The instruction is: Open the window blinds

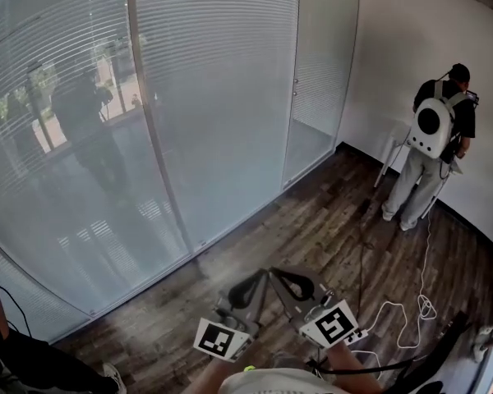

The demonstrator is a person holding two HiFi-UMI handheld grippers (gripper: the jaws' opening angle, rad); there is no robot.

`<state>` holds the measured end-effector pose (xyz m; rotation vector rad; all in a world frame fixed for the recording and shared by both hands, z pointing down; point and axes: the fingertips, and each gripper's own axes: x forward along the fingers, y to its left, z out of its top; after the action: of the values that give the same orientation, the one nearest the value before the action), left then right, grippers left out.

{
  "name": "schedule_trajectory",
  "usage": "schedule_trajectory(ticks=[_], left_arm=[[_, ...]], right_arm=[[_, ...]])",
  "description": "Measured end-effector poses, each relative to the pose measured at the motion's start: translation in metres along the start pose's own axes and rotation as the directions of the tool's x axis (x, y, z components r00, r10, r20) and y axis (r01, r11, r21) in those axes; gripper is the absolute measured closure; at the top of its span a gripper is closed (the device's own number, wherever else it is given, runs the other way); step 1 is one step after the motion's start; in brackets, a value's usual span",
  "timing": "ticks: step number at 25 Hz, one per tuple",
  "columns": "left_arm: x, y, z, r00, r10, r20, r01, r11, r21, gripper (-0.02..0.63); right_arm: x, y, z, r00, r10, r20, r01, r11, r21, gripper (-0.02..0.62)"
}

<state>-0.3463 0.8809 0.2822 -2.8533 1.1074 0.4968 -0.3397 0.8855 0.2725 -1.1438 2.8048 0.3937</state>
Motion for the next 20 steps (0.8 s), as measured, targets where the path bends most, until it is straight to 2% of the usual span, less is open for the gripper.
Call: schedule_trajectory(ticks=[6, 9, 13, 18, 20], left_arm=[[0.002, -0.005, -0.008, 1.000, -0.023, 0.013, 0.023, 0.999, -0.030, 0.615], [0.008, 0.003, -0.022, 0.999, -0.033, -0.010, 0.033, 0.999, -0.001, 0.615], [0.026, 0.016, -0.017, 1.000, 0.000, 0.008, 0.001, 1.000, -0.025, 0.614], [0.051, 0.031, -0.032, 0.999, 0.003, -0.035, -0.002, 0.999, 0.042, 0.614], [0.067, 0.037, -0.035, 0.999, 0.004, -0.038, -0.003, 0.999, 0.044, 0.614]], right_arm=[[-0.003, -0.005, -0.006, 1.000, -0.004, -0.011, 0.004, 1.000, -0.016, 0.588], [0.003, -0.014, -0.011, 1.000, 0.005, -0.002, -0.005, 1.000, -0.029, 0.588], [0.015, -0.029, -0.012, 0.999, 0.039, 0.022, -0.037, 0.998, -0.048, 0.588], [0.027, -0.055, -0.011, 0.997, 0.058, 0.055, -0.055, 0.997, -0.057, 0.588], [0.032, -0.070, -0.013, 0.997, 0.050, 0.064, -0.047, 0.997, -0.055, 0.588]])
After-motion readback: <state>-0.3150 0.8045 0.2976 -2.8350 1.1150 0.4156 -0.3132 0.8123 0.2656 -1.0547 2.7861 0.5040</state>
